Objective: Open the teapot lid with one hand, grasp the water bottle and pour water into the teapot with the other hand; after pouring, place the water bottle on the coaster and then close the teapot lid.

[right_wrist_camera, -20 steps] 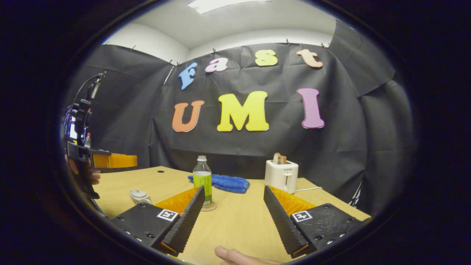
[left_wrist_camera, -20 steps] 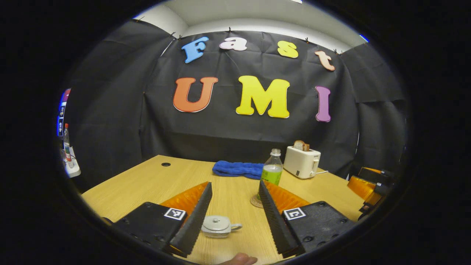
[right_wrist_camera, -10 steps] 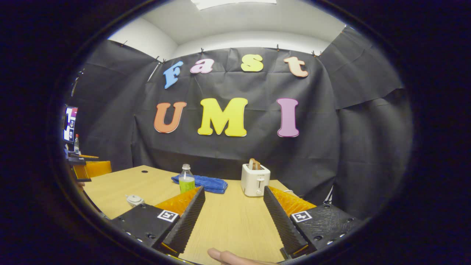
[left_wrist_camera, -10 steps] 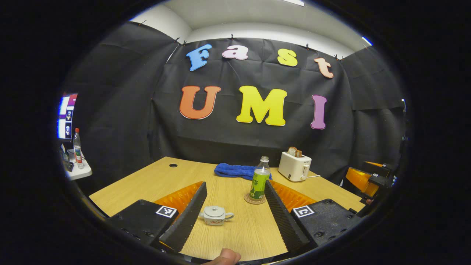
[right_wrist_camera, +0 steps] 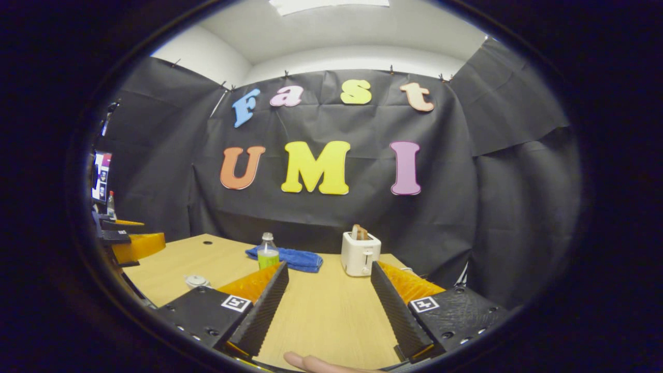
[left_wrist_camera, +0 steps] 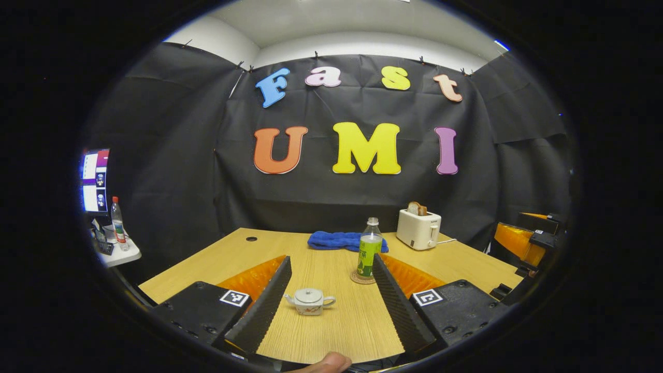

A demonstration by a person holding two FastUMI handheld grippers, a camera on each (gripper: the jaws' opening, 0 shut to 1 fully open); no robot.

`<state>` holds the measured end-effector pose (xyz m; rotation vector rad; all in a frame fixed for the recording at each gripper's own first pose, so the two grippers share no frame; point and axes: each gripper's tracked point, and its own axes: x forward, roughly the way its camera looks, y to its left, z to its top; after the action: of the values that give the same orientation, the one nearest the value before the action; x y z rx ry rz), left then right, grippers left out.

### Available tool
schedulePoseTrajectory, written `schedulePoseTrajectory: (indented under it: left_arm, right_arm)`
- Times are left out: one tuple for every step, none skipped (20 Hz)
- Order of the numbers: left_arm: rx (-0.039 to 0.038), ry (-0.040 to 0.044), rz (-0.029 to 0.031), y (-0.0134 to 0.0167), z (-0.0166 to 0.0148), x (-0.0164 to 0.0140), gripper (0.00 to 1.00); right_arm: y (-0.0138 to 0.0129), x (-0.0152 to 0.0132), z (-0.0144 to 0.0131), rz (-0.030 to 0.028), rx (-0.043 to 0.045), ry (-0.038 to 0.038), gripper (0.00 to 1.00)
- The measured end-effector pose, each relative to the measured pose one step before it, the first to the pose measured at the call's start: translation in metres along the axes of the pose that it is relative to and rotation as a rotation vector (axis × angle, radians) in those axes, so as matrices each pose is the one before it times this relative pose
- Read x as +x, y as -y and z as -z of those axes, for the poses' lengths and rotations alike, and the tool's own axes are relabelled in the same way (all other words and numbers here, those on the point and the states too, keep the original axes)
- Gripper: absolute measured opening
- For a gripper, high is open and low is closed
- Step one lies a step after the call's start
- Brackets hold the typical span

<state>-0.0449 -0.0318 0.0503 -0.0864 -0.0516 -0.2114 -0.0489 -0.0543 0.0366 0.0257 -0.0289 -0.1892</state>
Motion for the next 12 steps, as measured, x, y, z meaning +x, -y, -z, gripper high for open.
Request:
schedulePoseTrajectory:
  left_arm:
    - [-0.00111, -0.00430, 0.00430, 0.00202, 0.00197, 0.00161, 0.98]
    - [0.00271, -0.00409, 0.00660, 0.00171, 0.00152, 0.00082, 0.99]
    - [0.00538, -0.00312, 0.00310, 0.00154, 0.00131, 0.00139, 0.98]
    - [0.00566, -0.00222, -0.00161, -0.00093, 0.00118, 0.00067, 0.99]
    - [0.00277, -0.00047, -0.00177, -0.00103, -0.00005, 0.00029, 0.99]
    - [0.00015, -0.00151, -0.00103, -0.00022, 0.00119, 0.00086, 0.99]
    - [-0.00217, -0.00192, -0.00141, -0.00045, -0.00062, 0.00005, 0.99]
    - [-0.00253, -0.00149, -0.00240, -0.00098, 0.00126, -0.00014, 0.99]
    - [-0.00014, 0.00282, -0.00169, 0.00023, -0.00104, -0.00026, 0.99]
    - [0.00203, 0.00406, -0.00073, 0.00002, -0.00036, -0.00085, 0.99]
    - [-0.00002, 0.00313, -0.00226, -0.00165, -0.00029, 0.00004, 0.99]
    - [-0.00090, 0.00031, 0.00011, 0.00081, 0.00009, -0.00002, 0.99]
  right_arm:
    - [-0.00107, 0.00169, 0.00175, -0.00372, -0.00128, -0.00608, 0.95]
    - [-0.00113, 0.00288, 0.00282, -0.00368, 0.00113, -0.00582, 0.97]
    - [-0.00043, 0.00196, 0.00130, -0.00118, 0.00140, -0.00513, 0.97]
    - [-0.00044, 0.00224, 0.00336, -0.00066, -0.00304, -0.00536, 0.95]
    - [-0.00069, 0.00121, 0.00154, -0.00076, -0.00574, -0.00690, 0.95]
    - [0.00016, 0.00066, 0.00235, 0.00126, -0.00167, -0.00800, 0.95]
    - [0.00228, -0.00011, 0.00107, 0.00425, 0.00332, -0.00526, 0.98]
    - [0.00181, -0.00036, -0.00119, 0.00371, 0.00223, 0.00134, 0.97]
    - [0.00224, 0.00017, -0.00169, 0.00613, -0.00009, 0.00313, 0.95]
    - [0.00217, -0.00004, -0.00033, 0.00715, -0.00184, 0.00353, 0.97]
    - [0.00189, 0.00042, -0.00082, 0.00772, 0.00211, 0.00304, 0.95]
    - [0.00037, -0.00010, 0.00077, 0.00120, 0.00313, -0.00104, 0.97]
